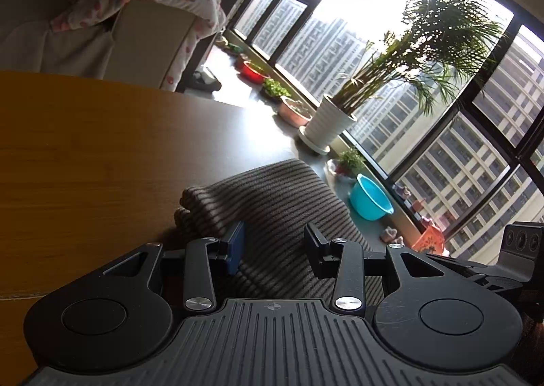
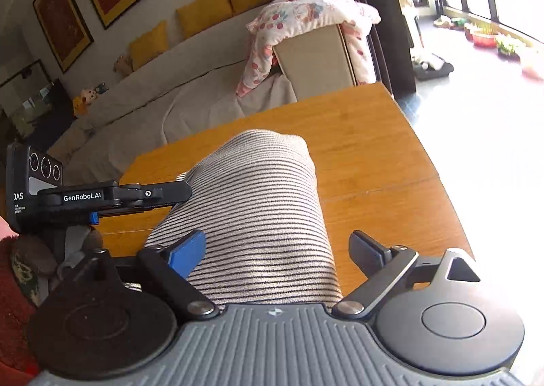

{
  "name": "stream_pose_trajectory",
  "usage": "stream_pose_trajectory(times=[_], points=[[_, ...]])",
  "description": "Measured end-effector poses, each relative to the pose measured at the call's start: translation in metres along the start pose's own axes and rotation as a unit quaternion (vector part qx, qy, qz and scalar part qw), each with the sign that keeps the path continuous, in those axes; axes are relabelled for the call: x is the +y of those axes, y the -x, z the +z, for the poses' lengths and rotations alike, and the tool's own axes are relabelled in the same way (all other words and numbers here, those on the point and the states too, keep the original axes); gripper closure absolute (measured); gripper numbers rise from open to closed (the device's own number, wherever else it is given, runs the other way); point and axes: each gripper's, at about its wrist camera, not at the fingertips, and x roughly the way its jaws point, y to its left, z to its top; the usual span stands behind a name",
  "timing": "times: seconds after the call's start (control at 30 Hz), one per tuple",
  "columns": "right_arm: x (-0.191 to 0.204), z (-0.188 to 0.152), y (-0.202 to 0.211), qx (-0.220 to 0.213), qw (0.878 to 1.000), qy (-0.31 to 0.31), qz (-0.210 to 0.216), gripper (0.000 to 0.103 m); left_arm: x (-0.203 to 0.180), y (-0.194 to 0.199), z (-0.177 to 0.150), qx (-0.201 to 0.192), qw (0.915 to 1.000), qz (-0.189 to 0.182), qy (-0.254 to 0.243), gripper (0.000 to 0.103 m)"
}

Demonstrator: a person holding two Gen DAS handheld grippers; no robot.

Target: Fold clothes

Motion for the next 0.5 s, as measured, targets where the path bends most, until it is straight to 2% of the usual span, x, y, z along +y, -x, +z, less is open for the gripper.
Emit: stream_pose_trajectory(times=[0.07,0.13,0.2,0.23,0.27,0.33,0.43,0.5], points=[[-0.010,-0.004,-0.019,0.018,0.999,-0.034,0.000,0.016,0.000,0.000,0.000,0.000,1.0000,0.000,-0.001,0.060],[-0.010,-0.007,-0.027,0.022,0.998,-0.056,0.019,0.017,-0.001,0.000,0.000,0.000,1.0000,0.001,-0.003,0.060],[0.006,-0.009,-0.015,0.006,0.999,-0.025,0.029,0.019,-0.001,0.000,-0.001,0.001,1.0000,0.002,-0.004,0.060],[0.020,-0.011,-0.004,-0.009,0.999,0.017,0.041,0.019,-0.002,-0.001,-0.001,0.001,1.0000,0.003,-0.005,0.058],[0.029,-0.014,0.003,-0.011,0.997,0.046,0.054,0.019,-0.002,-0.001,-0.001,0.001,1.0000,0.003,-0.006,0.052],[0.047,-0.019,0.016,-0.014,0.992,0.102,0.077,0.019,-0.002,-0.001,-0.001,0.001,1.0000,0.004,-0.008,0.047],[0.049,-0.033,0.000,0.040,0.992,0.118,0.024,0.019,-0.003,-0.001,-0.001,0.002,0.9999,0.006,-0.011,0.047],[0.040,-0.038,-0.006,0.055,0.993,0.106,0.007,0.019,-0.004,-0.001,-0.002,0.002,0.9999,0.007,-0.012,0.047]])
